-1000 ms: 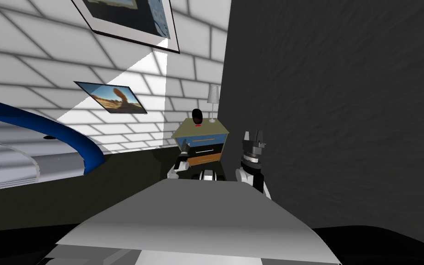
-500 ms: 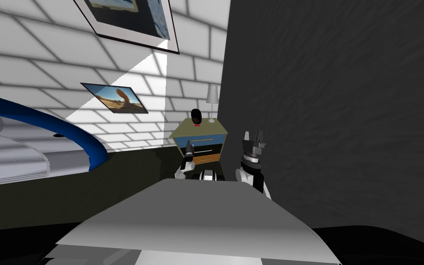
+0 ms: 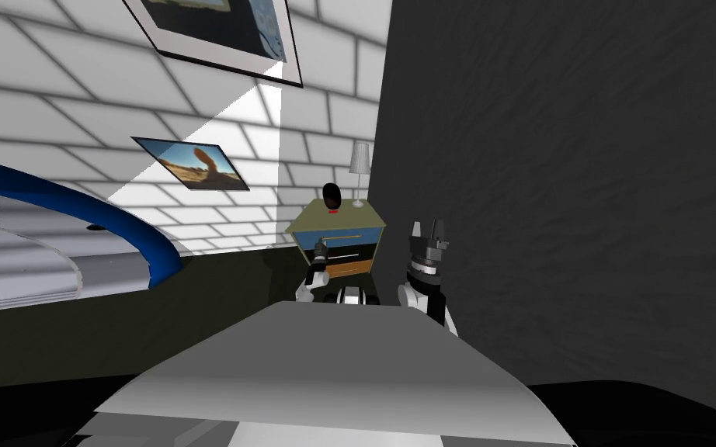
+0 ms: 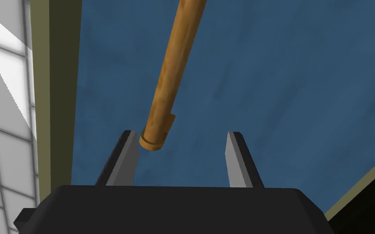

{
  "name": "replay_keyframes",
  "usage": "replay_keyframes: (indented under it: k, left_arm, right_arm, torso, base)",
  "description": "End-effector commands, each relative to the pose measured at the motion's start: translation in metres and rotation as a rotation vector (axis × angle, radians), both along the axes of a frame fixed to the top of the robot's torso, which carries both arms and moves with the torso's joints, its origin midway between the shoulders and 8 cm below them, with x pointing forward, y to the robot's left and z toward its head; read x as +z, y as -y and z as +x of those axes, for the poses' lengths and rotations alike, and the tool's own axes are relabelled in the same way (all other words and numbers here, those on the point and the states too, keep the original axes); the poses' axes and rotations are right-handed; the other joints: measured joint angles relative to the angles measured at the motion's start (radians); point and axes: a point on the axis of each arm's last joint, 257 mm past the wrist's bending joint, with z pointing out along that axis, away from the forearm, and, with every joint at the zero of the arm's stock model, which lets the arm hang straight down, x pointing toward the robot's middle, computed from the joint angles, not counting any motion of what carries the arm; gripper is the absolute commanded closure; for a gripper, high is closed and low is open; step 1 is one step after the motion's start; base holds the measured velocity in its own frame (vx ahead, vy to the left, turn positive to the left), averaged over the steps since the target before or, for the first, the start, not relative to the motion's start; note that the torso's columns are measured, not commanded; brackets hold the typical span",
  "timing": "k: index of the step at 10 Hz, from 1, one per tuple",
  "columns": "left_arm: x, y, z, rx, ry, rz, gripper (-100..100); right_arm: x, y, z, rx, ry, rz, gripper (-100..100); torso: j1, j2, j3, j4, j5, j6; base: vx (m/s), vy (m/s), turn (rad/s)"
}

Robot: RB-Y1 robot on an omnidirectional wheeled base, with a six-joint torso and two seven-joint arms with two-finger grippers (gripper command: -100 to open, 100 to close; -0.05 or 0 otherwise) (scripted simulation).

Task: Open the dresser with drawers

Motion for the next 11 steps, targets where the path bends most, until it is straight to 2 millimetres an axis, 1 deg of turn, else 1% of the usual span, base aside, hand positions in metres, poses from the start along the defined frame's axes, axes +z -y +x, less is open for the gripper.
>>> replay_keyframes:
  k: [1, 4, 5, 6, 10, 11]
  left_arm:
    - [0.008, 0.001, 0.003, -0.001, 0.015, 0.002, 100]
    - [0.007, 0.007, 0.007, -0.014, -0.002, 0.0, 100]
    - [0.011, 0.004, 0.007, -0.009, 0.012, 0.001, 100]
    - [0.007, 0.007, 0.006, -0.014, 0.001, 0.001, 100]
    - [0.006, 0.014, 0.006, -0.026, -0.007, 0.0, 100]
    - [0.01, 0.012, 0.007, -0.021, 0.003, 0.001, 100]
  right_arm:
    - [0.0, 0.0, 0.0, 0.0, 0.0, 0.0, 0]
    - [0.0, 0.0, 0.0, 0.0, 0.0, 0.0, 0]
    - [0.0, 0.0, 0.0, 0.0, 0.0, 0.0, 0]
    - [0.0, 0.0, 0.0, 0.0, 0.0, 0.0, 0]
    - [0.0, 0.0, 0.0, 0.0, 0.0, 0.0, 0]
    - [0.0, 0.0, 0.0, 0.0, 0.0, 0.0, 0]
  torso:
    - [0.002, -0.007, -0.003, -0.007, 0.004, 0.003]
    - [0.0, -0.003, -0.002, -0.004, 0.001, 0.001]
    - [0.001, -0.005, -0.003, -0.003, 0.001, 0.001]
    - [0.002, -0.011, -0.006, -0.002, 0.0, 0.001]
    - [0.001, -0.005, -0.003, -0.004, 0.002, 0.001]
    - [0.002, -0.006, -0.004, -0.003, 0.002, 0.001]
  base:
    - [-0.112, 0.0, 0.035]
    - [-0.193, -0.048, 0.043]
    - [-0.102, -0.02, 0.008]
    - [-0.128, -0.029, 0.025]
    - [-0.2, -0.026, 0.019]
    - [-0.102, -0.003, -0.006]
